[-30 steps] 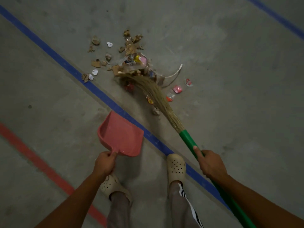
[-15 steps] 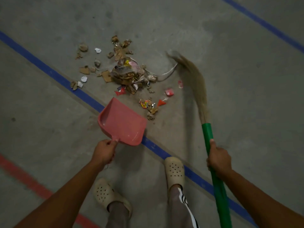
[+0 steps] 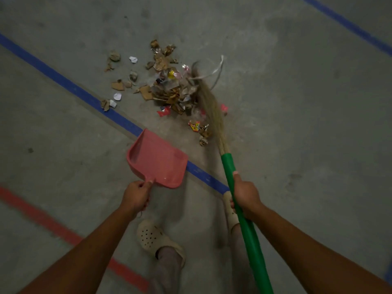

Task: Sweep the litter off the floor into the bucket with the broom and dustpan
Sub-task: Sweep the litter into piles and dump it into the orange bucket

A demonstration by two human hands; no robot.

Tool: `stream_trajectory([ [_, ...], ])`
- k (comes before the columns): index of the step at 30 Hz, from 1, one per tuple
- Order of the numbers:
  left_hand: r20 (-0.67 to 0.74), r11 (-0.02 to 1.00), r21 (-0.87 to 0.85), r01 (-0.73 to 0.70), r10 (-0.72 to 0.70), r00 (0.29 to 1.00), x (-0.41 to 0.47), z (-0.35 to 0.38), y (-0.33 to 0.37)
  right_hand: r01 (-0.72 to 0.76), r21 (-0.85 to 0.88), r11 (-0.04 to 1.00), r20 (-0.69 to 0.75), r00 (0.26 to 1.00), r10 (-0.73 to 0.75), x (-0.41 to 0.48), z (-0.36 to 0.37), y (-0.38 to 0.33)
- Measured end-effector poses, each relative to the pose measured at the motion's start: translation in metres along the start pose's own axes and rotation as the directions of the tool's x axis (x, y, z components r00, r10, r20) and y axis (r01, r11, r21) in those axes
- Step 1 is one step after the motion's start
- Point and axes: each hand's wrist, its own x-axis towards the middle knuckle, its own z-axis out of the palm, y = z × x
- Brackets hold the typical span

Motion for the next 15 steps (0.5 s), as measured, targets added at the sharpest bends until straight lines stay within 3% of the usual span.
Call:
stream_trajectory([
  [8,0.067,1.0,0.028,0.008,-0.01,0.998,-0.019,-0.042,-0.005,-0.181,0.225,0.957,-0.075,0.976,0.202,-0.064,0.018,0.043],
  [12,0.096,0.998,0.064,0.018,-0.024,0.995,-0.02,-0.058,-0.019,-0.408,0.3,0.862,0.077,0.912,0.404,-0.075,0.052,0.071],
  [15,0.084,0.996,0.083,0.032,-0.039,0.996,-0.011,-0.068,-0.033,-0.47,0.245,0.848,0.211,0.88,0.427,-0.075,0.093,0.074],
])
